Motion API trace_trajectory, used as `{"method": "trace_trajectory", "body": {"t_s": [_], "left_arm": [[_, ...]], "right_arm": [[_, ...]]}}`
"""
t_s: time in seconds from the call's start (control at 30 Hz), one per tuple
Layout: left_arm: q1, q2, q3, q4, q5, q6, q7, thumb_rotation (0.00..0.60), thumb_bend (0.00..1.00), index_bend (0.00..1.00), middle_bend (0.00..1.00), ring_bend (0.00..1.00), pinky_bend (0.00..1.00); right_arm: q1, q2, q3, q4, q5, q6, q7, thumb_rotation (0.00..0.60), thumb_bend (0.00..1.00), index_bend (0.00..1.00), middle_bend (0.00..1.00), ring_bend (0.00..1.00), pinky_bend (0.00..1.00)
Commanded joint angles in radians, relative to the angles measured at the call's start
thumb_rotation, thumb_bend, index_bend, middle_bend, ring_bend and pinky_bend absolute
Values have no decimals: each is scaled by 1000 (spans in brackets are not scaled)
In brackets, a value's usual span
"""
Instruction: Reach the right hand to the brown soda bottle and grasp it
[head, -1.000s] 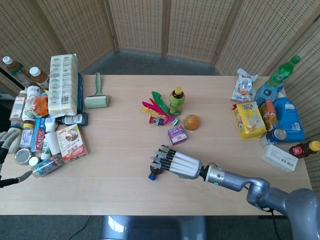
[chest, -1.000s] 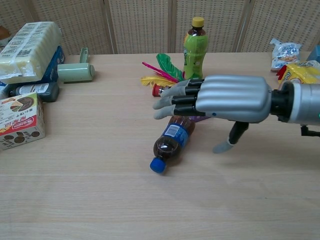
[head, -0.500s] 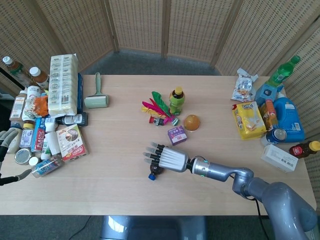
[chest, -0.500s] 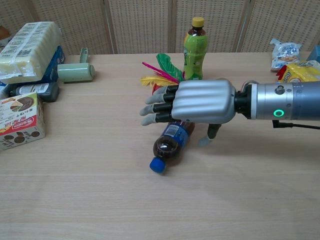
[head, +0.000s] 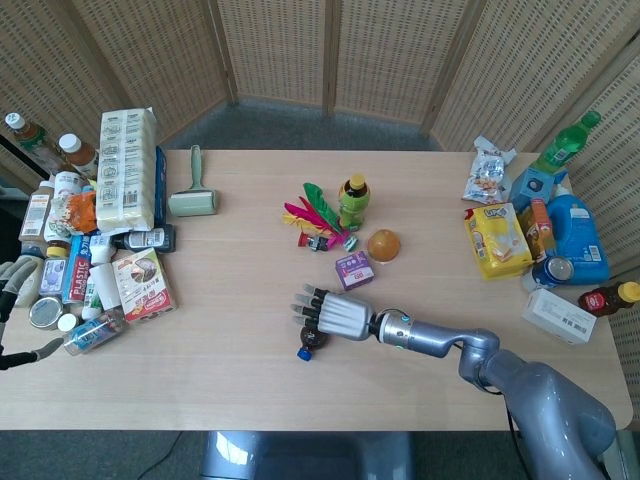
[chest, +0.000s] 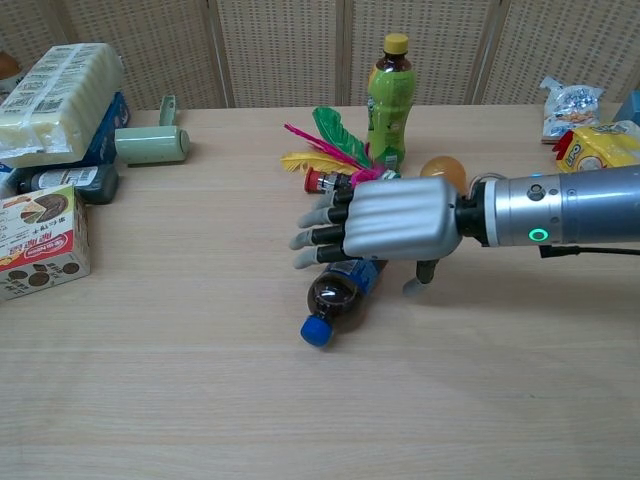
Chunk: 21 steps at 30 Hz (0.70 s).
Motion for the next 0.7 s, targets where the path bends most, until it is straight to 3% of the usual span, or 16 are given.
{"method": "trace_trajectory", "body": {"t_s": [0.03,0.17,0.23,0.3,0.37,0.43,0.7], "left_arm": [[0,0,-1,1,0,0,0,600,0,0,0,0,0],[0,0,-1,2,-1,-1,-3,600,0,0,0,0,0],[0,1,-2,3,-1,-1,-5,600,0,0,0,0,0],[0,1,-2,2,0,0,-7,600,0,0,0,0,0],[1,3,-2,2,2,2,-9,600,0,0,0,0,0],[2,4,-1,1,5,5,-9,600,0,0,0,0,0],[6,5,1,-4,12,13,-9,600,0,0,0,0,0]], "right_arm": [[7,-1,-17,1,3,-16,-4,600,110,0,0,0,0],[16,-1,-34,2,5,-30,-27,600,132,6,0,0,0],[19,0,-37,-6,12,-36,-32,600,161,88,27,0,0],[20,1,-39,-11,17,-31,-33,600,198,266,160,7,24],[20,3,-45,-13,20,-24,-26,600,234,446,385,105,141],[19,8,-53,-18,25,-23,-17,600,257,509,497,201,217],[14,60,-60,-68,43,-10,-61,600,284,553,574,282,279]]}}
